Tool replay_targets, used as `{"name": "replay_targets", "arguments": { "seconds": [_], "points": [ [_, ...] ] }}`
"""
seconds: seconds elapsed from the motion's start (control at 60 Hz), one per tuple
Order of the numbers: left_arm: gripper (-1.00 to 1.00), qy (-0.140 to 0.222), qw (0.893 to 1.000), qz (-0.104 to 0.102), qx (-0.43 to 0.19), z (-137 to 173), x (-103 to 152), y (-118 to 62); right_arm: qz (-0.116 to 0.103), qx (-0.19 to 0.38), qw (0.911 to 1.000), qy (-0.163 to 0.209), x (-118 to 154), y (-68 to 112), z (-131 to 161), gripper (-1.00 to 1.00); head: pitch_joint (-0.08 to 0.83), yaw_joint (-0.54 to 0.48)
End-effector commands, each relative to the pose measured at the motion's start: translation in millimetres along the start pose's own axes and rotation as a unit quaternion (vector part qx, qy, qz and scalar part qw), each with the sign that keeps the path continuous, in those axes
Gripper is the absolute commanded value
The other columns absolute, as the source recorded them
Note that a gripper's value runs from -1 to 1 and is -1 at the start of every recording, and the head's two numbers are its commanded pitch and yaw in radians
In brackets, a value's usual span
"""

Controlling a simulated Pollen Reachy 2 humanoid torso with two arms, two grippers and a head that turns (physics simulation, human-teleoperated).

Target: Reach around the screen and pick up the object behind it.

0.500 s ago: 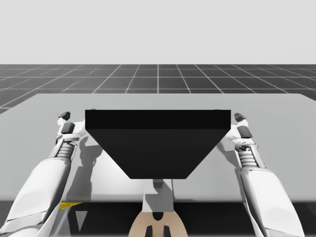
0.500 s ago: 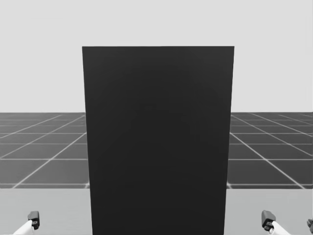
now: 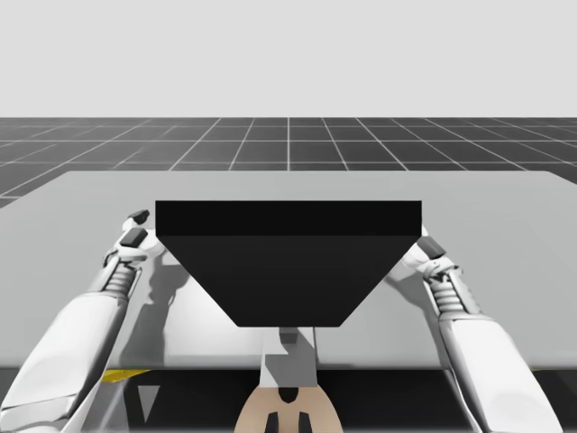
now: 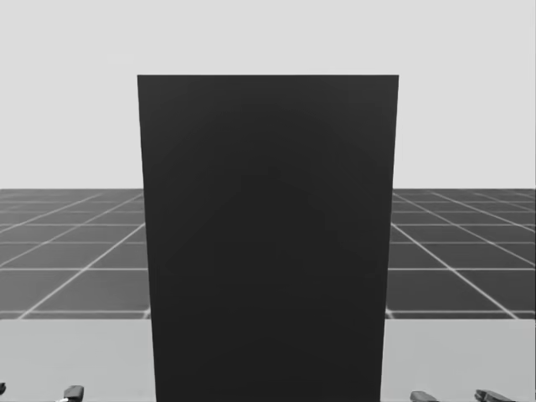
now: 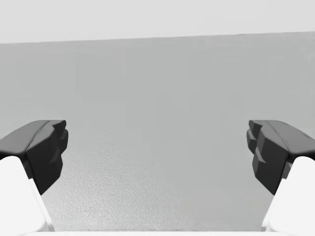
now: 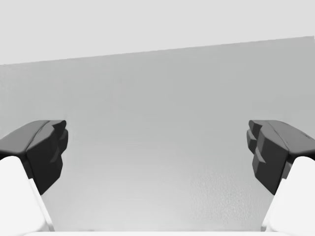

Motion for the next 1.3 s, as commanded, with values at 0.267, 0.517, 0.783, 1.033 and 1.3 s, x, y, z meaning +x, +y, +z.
{"name": "replay_targets", "arguments": {
  "seconds": [0.267,0.517,0.783,1.033,1.3],
  "points": [
    [-1.0,0.04,0.969,-0.048,-0.238,35,1,-30.5,-0.024,0.233,0.9691,0.078,-9,28.6,18,-1.0,0.026,-0.01],
    [-1.0,0.008,0.923,-0.06,-0.381,69,14,-47.5,-0.014,0.371,0.9243,0.088,-11,52.0,37,-1.0,0.036,-0.03],
    [-1.0,0.015,0.904,-0.081,-0.421,80,13,-63.0,-0.025,0.394,0.9077,0.141,-16,59.9,42,-1.0,0.043,-0.03],
    [-1.0,0.04,0.883,-0.078,-0.461,84,0,-81.5,-0.017,0.392,0.9092,0.141,-16,60.3,42,-1.0,0.055,-0.03],
    [-1.0,0.071,0.862,-0.103,-0.492,74,-12,-116.0,-0.013,0.392,0.9087,0.142,-19,63.0,41,-1.0,0.059,-0.01]
  ]
}}
